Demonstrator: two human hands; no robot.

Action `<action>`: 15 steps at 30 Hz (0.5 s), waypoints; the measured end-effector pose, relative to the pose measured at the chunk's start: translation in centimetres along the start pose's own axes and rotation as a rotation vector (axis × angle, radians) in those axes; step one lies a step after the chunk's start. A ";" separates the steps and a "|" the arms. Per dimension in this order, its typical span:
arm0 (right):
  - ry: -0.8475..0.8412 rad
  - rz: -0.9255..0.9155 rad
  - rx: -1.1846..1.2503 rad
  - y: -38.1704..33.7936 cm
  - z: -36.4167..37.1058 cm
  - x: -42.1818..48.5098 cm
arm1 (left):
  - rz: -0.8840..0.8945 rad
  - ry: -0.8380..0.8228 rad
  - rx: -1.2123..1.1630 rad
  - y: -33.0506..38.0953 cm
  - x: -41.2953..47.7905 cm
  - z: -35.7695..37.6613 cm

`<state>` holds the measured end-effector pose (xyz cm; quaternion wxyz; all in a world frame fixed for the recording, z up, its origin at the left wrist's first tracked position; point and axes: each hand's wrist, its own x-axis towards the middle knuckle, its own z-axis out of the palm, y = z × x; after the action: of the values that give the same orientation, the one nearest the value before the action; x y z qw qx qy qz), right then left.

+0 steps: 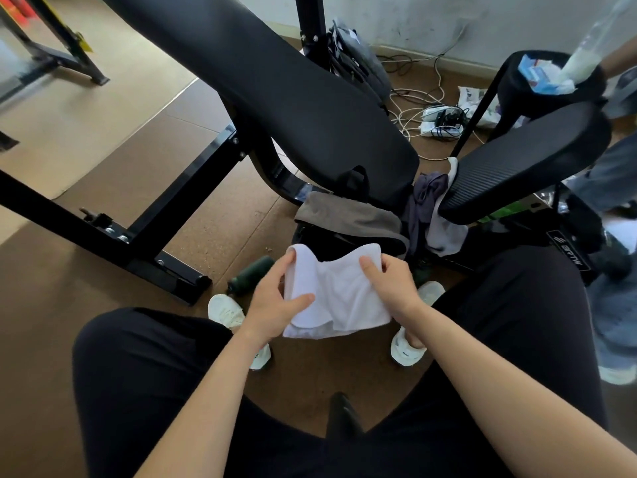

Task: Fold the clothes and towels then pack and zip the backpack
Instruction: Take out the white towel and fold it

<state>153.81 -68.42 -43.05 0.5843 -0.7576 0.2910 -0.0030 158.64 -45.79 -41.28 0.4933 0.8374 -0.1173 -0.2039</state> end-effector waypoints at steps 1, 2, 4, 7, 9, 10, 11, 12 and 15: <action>-0.041 0.002 0.016 0.0 0.3 -0.3 | 0.006 -0.031 -0.006 0.0 0.0 0.5; -0.084 0.001 0.037 -0.1 0.7 -0.6 | 0.015 -0.061 -0.010 0.0 0.0 1.0; -0.165 -0.015 0.094 -0.2 1.2 -1.2 | 0.041 -0.108 0.002 -0.2 -0.1 2.0; -0.261 -0.047 0.125 -0.4 1.9 -2.0 | 0.069 -0.125 0.009 -0.1 -0.2 3.1; -0.293 -0.029 0.131 -0.5 2.2 -2.4 | 0.092 -0.136 -0.004 0.1 -0.4 3.5; -0.302 -0.004 0.141 -0.5 2.3 -2.5 | 0.092 -0.147 -0.042 0.3 -0.5 3.4; -0.313 0.013 0.143 -0.5 2.3 -2.4 | 0.080 -0.164 -0.096 0.5 -0.6 3.3; -0.324 0.015 0.133 -0.5 2.3 -2.4 | 0.066 -0.181 -0.163 0.6 -0.7 3.1; -0.367 -0.025 0.045 -0.3 2.3 -2.4 | 0.038 -0.245 -0.311 0.9 -0.8 2.6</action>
<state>152.72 -65.22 -42.68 0.6442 -0.7357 0.1701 0.1214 156.74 -47.88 -41.42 0.6024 0.7179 -0.1594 -0.3105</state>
